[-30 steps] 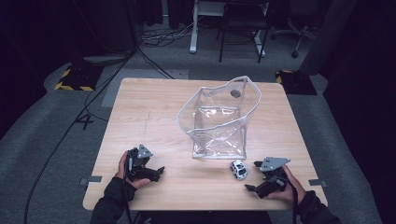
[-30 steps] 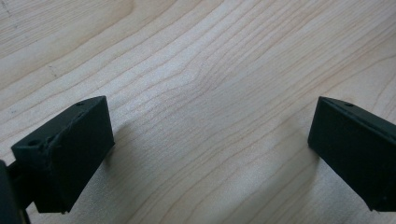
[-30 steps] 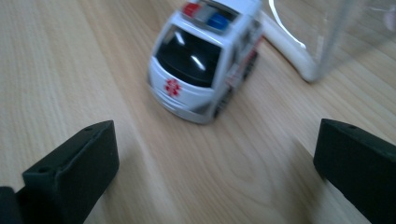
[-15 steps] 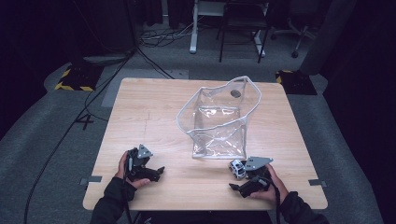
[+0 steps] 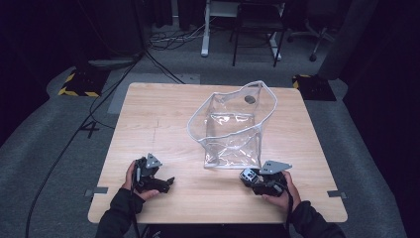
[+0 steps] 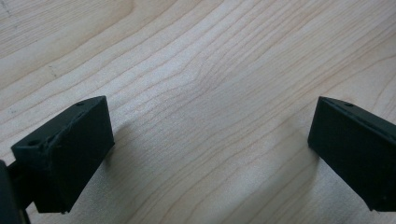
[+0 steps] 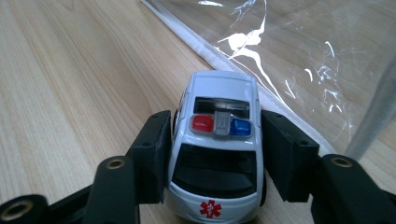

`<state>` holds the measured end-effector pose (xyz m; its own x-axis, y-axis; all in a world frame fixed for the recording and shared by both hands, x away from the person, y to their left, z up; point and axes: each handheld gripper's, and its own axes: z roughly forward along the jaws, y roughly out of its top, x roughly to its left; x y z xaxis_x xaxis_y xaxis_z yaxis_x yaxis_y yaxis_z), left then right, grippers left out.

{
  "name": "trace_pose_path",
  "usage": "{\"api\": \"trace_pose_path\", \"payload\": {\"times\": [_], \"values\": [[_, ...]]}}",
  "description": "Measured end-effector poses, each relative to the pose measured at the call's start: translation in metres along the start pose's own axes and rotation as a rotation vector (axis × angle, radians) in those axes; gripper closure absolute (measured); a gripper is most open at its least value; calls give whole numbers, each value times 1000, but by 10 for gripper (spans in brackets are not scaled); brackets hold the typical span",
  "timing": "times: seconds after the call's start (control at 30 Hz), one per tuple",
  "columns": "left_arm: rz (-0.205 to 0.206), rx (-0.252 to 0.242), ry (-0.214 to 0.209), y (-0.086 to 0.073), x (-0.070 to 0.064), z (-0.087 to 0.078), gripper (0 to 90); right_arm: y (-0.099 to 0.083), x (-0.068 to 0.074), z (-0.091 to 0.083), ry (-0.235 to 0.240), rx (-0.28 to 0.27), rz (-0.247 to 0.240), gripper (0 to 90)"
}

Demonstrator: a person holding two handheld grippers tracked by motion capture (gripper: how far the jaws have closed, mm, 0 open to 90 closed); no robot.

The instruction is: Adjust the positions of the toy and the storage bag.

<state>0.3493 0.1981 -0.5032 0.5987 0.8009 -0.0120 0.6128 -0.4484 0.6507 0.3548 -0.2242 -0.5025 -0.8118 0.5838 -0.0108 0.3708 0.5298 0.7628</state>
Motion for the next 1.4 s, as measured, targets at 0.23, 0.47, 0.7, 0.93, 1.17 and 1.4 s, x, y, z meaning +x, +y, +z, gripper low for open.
{"api": "trace_pose_path", "payload": {"times": [0.23,0.47,0.7,0.93,1.17,1.4], "values": [[-2,2,-3,0,0,0,6,-9,-4,-11,24,-4,-32,480],[-7,1,-5,0,-1,0,6,-22,-16,-35,42,22,-85,484],[-7,1,-6,0,-1,0,6,-31,-36,-47,19,26,-36,485],[-6,1,-5,0,0,0,6,-43,-72,-60,-132,21,62,484],[-5,1,-2,0,0,0,6,-49,-113,-66,-228,-28,201,485],[-6,1,-3,0,0,0,6,-44,-135,-63,-284,-48,257,484]]}}
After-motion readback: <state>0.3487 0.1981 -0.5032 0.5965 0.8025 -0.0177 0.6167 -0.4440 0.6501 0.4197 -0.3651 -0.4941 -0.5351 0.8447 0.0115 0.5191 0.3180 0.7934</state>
